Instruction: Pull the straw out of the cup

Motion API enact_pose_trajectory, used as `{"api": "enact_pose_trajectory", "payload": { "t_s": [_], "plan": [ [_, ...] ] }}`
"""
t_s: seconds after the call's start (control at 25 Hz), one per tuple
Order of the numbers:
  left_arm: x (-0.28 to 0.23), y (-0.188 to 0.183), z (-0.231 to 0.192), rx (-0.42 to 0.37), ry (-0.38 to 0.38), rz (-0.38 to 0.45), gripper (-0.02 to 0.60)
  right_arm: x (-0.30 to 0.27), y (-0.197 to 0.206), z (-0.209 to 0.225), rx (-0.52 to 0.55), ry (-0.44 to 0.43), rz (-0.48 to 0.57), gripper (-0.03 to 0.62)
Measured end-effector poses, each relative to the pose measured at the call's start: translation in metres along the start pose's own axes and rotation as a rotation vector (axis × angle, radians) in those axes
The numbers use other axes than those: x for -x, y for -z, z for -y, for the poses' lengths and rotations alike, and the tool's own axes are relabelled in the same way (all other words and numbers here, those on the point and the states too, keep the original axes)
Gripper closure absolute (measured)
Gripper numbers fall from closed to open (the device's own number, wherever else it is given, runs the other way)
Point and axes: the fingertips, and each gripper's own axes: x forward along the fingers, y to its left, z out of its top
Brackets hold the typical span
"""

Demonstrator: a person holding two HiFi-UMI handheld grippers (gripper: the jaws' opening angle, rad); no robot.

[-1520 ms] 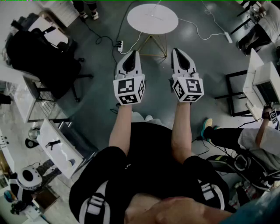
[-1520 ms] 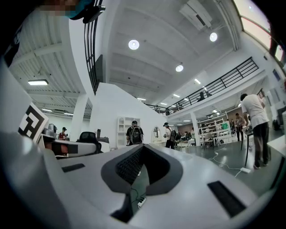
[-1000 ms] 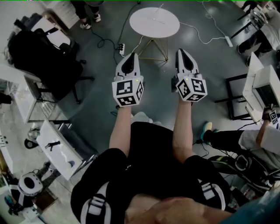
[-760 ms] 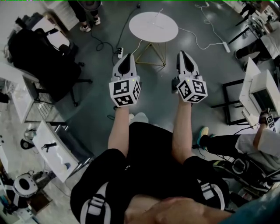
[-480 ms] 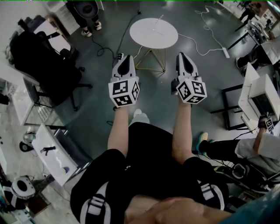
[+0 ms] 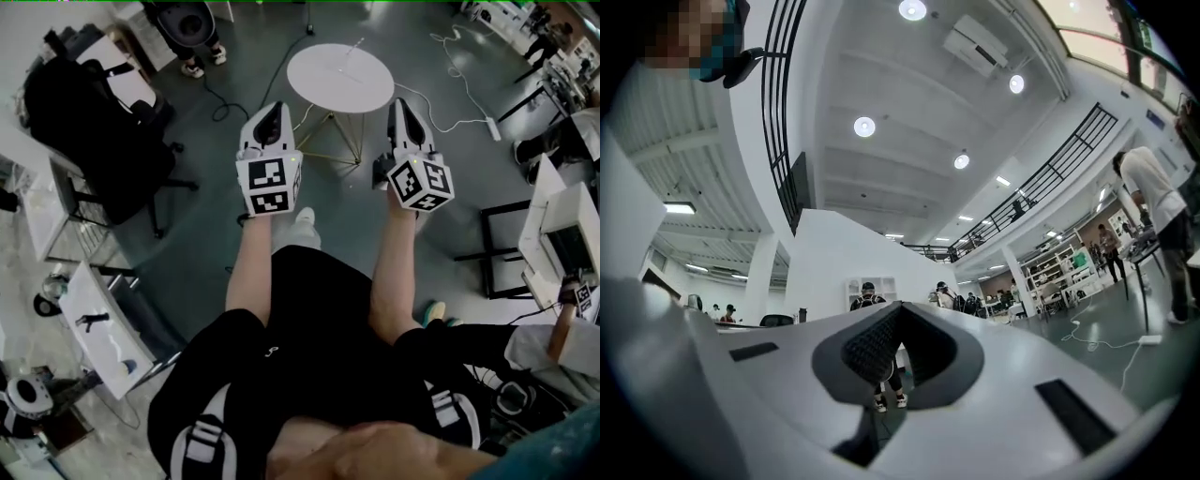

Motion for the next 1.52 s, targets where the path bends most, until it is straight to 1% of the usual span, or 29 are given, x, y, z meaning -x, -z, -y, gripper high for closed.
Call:
{"api": "enact_pose_trajectory", "payload": {
  "t_s": [0.04,0.08,0.16,0.28,0.36,0.44,0.6,0.68,0.76,0.84,0.96,1.04,1.12,1.28,1.36,1.44,1.52],
  "plan": [
    [-0.007,-0.001,0.0,-0.017,0.009,0.011,0.578,-0.009,0.006,0.0,-0.003,-0.01,0.007,0.579],
    [-0.016,0.0,0.001,-0.014,0.029,0.023,0.578,-0.019,0.013,0.002,-0.006,-0.014,0.013,0.579],
    [-0.032,0.014,0.002,0.0,0.068,0.034,0.578,-0.033,0.031,0.009,-0.009,-0.011,0.01,0.579],
    [-0.059,0.04,-0.007,0.031,0.067,0.017,0.578,-0.055,0.052,0.025,-0.009,-0.01,0.002,0.579],
    [-0.084,0.05,-0.014,0.037,0.059,-0.005,0.578,-0.074,0.06,0.041,-0.031,0.004,0.01,0.579],
    [-0.106,0.059,-0.016,0.032,0.074,-0.033,0.578,-0.09,0.072,0.056,-0.049,0.029,-0.007,0.579],
    [-0.146,0.075,-0.026,0.107,0.075,-0.09,0.578,-0.117,0.108,0.069,-0.036,0.046,-0.108,0.579],
    [-0.169,0.087,-0.026,0.099,0.086,-0.123,0.578,-0.132,0.12,0.085,-0.083,0.069,-0.112,0.579],
    [-0.195,0.101,-0.023,0.067,0.102,-0.161,0.578,-0.147,0.132,0.106,-0.122,0.095,-0.118,0.579],
    [-0.226,0.112,-0.022,0.057,0.121,-0.19,0.578,-0.168,0.147,0.123,-0.132,0.106,-0.149,0.579],
    [-0.279,0.123,-0.034,0.073,0.14,-0.227,0.578,-0.21,0.166,0.141,-0.135,0.127,-0.198,0.579],
    [-0.312,0.126,-0.037,0.074,0.169,-0.245,0.578,-0.238,0.174,0.153,-0.135,0.136,-0.221,0.579],
    [-0.346,0.128,-0.04,0.081,0.199,-0.258,0.578,-0.274,0.175,0.161,-0.119,0.13,-0.225,0.579],
    [-0.413,0.123,-0.051,0.113,0.235,-0.249,0.578,-0.348,0.17,0.163,-0.003,0.112,-0.229,0.579],
    [-0.446,0.118,-0.059,0.124,0.24,-0.239,0.578,-0.379,0.166,0.165,0.043,0.077,-0.225,0.579],
    [-0.476,0.114,-0.067,0.124,0.246,-0.229,0.578,-0.404,0.165,0.167,0.063,0.032,-0.224,0.579],
    [-0.501,0.113,-0.079,0.125,0.242,-0.222,0.578,-0.424,0.163,0.173,0.05,0.022,-0.201,0.579]
  ]
}}
